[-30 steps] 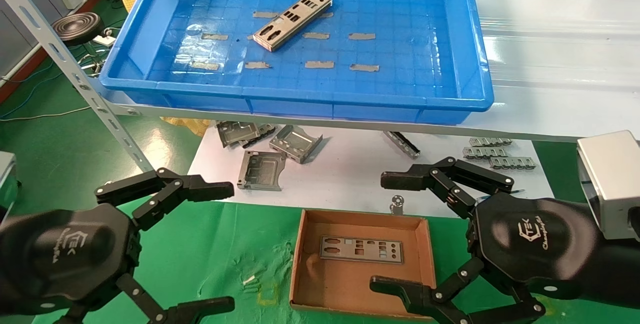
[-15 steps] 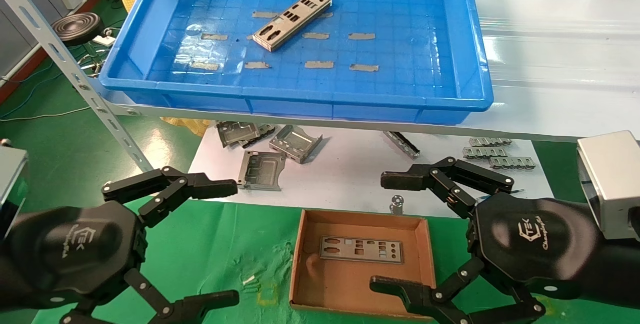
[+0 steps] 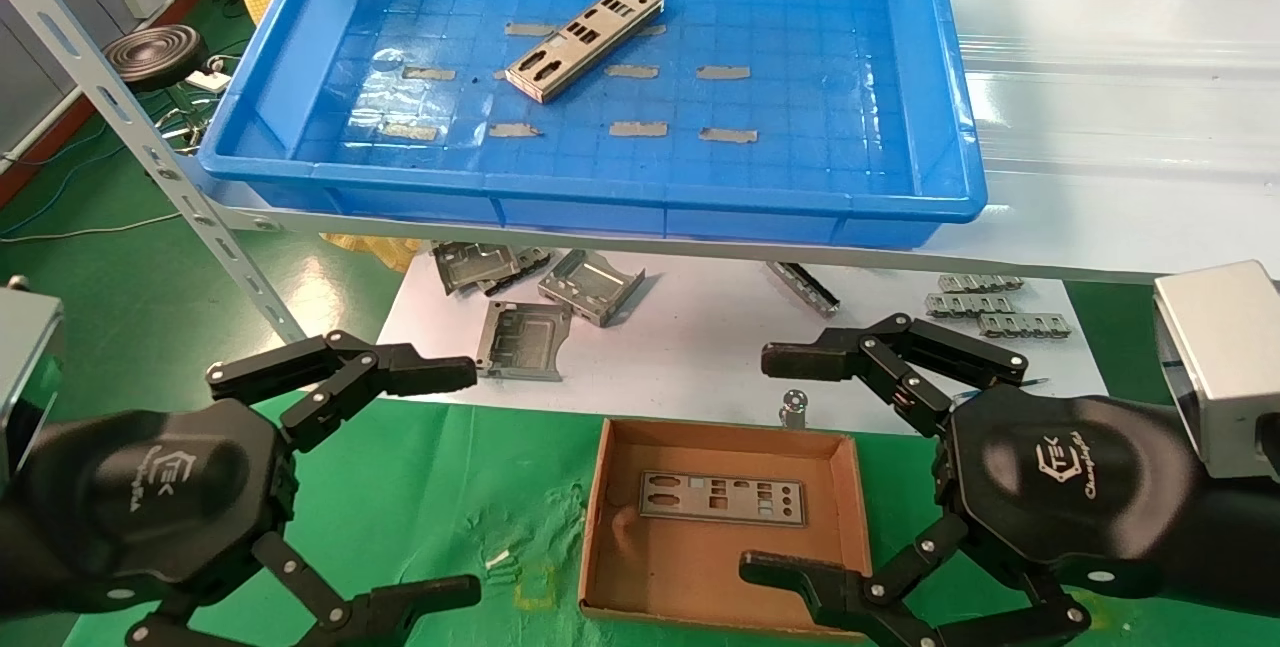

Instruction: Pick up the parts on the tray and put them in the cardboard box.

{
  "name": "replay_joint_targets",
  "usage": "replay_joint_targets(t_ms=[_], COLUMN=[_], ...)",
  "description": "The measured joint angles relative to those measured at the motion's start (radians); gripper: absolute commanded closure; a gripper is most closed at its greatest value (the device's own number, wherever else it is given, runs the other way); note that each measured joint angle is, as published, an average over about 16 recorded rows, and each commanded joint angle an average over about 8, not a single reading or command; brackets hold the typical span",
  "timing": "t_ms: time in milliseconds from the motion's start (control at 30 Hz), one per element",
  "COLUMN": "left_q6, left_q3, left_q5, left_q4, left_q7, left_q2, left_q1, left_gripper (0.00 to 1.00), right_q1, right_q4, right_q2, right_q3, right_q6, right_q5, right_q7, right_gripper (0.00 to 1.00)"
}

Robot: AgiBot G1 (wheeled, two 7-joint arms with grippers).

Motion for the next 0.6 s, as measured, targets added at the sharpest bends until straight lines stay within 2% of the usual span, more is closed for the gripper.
replay_joint_targets(t_ms=[600], left_q6=[-0.001], left_q3=[0.002], left_q5=[0.001], left_q4=[0.002], left_q7=[0.001], left_q2=[0.001], left_q1=[-0.001], left_gripper=[0.0], right_q1=[0.0], right_q4=[0.0], right_q2=[0.0], right_q3=[0.0], right_q6=[0.0], right_q5=[0.0], right_q7=[0.0], right_gripper=[0.0])
